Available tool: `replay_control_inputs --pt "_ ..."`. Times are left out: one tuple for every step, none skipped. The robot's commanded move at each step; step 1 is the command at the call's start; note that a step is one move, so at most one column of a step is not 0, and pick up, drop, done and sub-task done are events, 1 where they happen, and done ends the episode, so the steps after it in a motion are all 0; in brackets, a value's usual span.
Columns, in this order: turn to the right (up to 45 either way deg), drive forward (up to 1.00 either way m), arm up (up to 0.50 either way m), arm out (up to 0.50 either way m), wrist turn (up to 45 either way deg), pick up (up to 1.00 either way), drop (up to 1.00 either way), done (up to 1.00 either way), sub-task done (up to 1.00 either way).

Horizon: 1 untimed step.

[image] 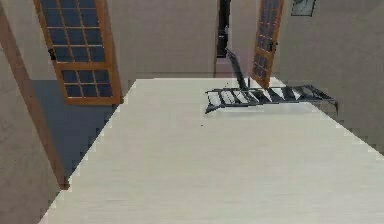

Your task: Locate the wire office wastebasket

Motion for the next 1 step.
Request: replay_control_inputs --pt "0.0 0.65 0.0 0.0 0.0 0.0 0.0 0.0 0.0"
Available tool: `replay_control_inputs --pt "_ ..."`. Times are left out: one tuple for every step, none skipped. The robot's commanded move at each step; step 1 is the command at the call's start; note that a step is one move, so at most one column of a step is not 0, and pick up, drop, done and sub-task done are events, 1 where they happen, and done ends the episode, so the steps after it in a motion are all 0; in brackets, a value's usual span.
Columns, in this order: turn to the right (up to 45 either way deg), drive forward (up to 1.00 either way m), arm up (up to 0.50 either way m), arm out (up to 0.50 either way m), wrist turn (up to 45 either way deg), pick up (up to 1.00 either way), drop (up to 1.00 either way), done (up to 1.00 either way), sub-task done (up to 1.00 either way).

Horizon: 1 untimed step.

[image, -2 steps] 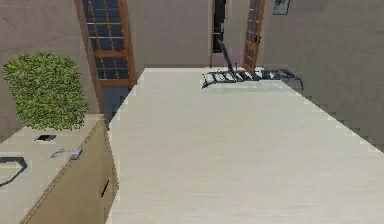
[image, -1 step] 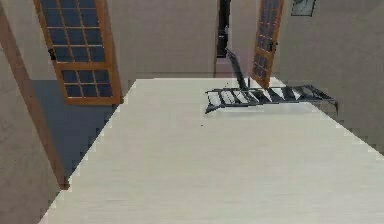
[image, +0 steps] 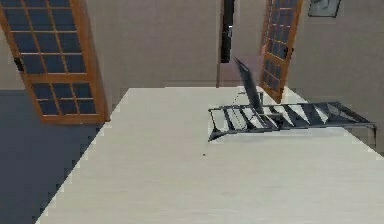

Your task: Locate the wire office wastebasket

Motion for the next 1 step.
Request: replay_control_inputs --pt "-12.0 0.0 0.0 0.0 0.0 0.0 0.0 0.0 0.0"
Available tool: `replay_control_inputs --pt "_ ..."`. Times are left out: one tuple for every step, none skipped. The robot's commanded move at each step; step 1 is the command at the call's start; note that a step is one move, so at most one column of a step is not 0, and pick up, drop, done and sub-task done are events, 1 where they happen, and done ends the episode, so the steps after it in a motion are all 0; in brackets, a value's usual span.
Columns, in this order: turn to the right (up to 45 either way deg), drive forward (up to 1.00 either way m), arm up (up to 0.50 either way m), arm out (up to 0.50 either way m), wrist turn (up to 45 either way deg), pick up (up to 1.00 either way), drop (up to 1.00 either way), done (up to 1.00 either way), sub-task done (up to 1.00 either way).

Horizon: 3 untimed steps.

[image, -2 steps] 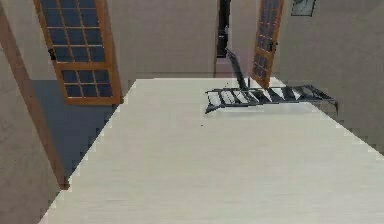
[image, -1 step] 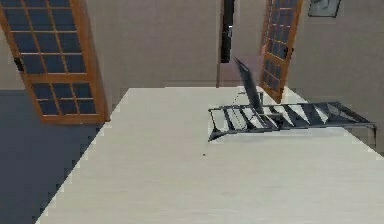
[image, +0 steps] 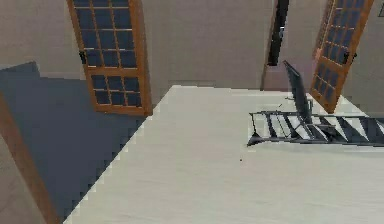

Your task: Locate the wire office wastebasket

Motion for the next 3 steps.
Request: replay_control_inputs --pt "0.0 1.0 0.0 0.0 0.0 0.0 0.0 0.0 0.0" --pt "0.0 0.85 0.0 0.0 0.0 0.0 0.0 0.0 0.0" --pt "0.0 0.7 0.0 0.0 0.0 0.0 0.0 0.0 0.0"
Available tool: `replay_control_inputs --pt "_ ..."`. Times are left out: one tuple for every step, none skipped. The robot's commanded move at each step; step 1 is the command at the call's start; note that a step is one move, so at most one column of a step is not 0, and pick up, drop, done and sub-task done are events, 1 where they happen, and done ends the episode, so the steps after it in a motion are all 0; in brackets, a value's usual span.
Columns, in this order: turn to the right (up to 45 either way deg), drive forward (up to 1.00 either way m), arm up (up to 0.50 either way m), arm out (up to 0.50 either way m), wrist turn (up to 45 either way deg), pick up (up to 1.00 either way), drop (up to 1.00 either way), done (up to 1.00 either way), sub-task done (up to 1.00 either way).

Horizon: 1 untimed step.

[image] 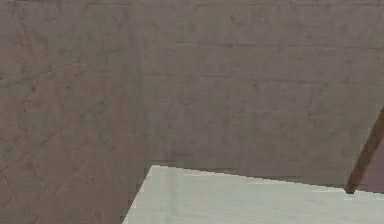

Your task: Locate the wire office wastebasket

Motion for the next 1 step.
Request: replay_control_inputs --pt "9.0 0.0 0.0 0.0 0.0 0.0 0.0 0.0 0.0"
